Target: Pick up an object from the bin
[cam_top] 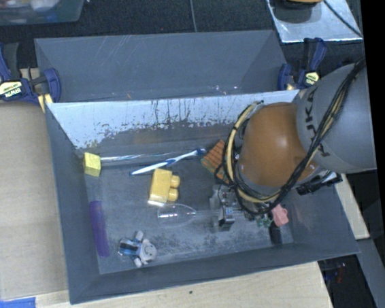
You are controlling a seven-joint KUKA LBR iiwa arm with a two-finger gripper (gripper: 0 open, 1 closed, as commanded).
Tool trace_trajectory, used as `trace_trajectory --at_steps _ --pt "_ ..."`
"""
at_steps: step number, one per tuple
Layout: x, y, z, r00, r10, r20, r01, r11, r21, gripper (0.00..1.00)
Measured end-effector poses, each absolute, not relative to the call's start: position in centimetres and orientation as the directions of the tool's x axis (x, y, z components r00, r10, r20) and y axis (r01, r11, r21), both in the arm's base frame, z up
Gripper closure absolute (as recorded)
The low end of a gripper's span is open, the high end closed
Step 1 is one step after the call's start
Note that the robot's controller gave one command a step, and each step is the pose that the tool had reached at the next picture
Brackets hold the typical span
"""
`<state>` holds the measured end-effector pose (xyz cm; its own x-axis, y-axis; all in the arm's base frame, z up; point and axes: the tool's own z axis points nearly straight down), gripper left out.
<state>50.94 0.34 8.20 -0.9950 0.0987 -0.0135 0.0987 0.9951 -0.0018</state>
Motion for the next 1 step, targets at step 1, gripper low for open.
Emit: trace_trajectory --at_steps 1 --pt "51.00 0.33 9.26 -0.995 0.099 -0.016 0.099 0.995 -0.001 1.00"
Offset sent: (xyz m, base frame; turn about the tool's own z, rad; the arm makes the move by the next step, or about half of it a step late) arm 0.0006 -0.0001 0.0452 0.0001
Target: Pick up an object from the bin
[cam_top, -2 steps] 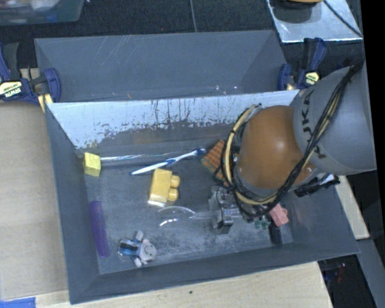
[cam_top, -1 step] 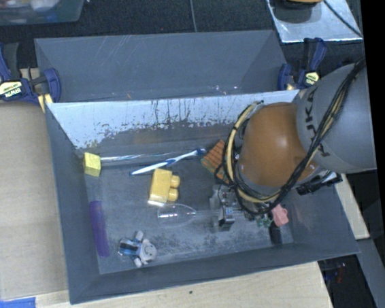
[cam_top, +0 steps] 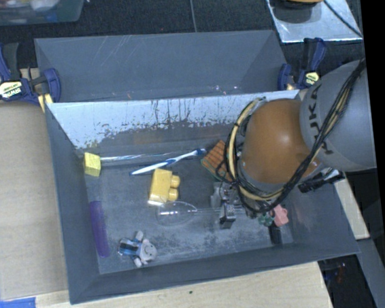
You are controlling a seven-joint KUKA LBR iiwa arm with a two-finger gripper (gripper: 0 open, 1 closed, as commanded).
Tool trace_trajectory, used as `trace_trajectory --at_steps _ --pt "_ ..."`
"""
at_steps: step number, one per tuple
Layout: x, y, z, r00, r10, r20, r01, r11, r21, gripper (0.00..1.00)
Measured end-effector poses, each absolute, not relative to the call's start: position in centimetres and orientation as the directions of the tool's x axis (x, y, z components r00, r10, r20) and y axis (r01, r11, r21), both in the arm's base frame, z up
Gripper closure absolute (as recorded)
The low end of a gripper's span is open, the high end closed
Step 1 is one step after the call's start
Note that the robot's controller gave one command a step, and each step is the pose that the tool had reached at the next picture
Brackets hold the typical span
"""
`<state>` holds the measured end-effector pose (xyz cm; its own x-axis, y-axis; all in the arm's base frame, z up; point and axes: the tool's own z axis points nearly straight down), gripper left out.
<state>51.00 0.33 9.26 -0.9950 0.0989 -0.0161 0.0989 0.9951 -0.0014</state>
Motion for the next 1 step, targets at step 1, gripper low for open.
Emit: trace_trajectory --at_steps 1 --pt "50.96 0.32 11.07 -0.995 0.099 -0.015 0.099 0.995 -0.002 1.00"
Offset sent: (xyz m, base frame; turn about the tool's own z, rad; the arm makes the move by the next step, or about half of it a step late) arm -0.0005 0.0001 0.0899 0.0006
